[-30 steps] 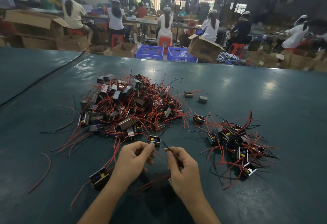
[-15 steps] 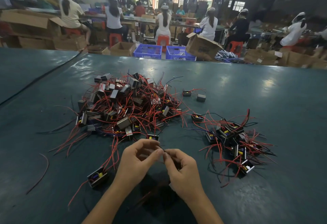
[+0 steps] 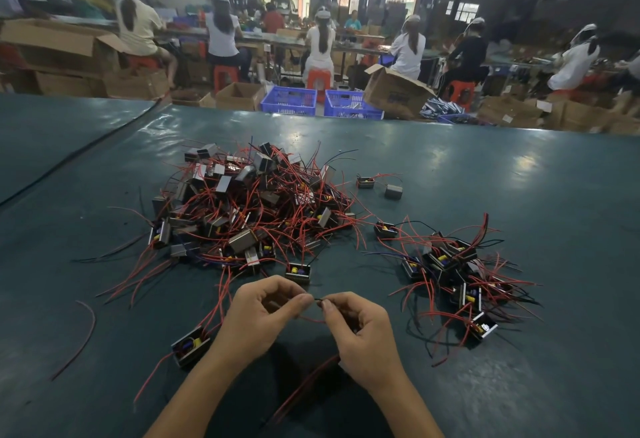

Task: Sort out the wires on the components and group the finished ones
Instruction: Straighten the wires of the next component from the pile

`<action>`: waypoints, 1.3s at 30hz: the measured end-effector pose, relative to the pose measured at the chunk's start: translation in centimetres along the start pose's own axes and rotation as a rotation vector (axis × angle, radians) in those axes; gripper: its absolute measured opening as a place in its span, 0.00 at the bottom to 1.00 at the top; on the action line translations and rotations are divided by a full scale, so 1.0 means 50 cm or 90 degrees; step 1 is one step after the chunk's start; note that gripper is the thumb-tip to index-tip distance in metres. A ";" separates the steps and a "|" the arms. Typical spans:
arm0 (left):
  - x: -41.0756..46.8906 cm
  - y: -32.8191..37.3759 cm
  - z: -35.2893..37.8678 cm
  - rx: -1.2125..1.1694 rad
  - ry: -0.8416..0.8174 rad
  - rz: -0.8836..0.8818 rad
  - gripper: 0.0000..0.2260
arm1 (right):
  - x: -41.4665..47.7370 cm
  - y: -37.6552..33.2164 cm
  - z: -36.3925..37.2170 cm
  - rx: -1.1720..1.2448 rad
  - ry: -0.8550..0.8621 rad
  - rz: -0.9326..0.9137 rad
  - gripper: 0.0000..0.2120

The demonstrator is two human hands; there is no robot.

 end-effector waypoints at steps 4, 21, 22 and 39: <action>0.002 -0.005 -0.003 -0.003 -0.029 -0.036 0.07 | 0.000 0.000 0.000 -0.007 -0.003 -0.003 0.09; 0.002 0.004 -0.007 0.018 -0.046 -0.042 0.05 | 0.000 -0.002 -0.006 -0.053 -0.014 -0.049 0.05; 0.002 0.005 -0.009 0.016 -0.032 -0.042 0.06 | 0.000 -0.002 -0.006 -0.055 -0.017 -0.047 0.05; 0.041 0.018 0.020 0.008 0.042 -0.084 0.05 | 0.009 0.005 -0.021 -0.081 0.027 -0.024 0.08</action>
Point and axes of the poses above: each hand's wrist, its own x-axis towards the middle knuckle, its own z-axis out of the palm, y = z × x, the point moved 3 cm from there along x, towards the middle knuckle, and after that the axes turned 2 degrees about z, right-handed, at the moved point
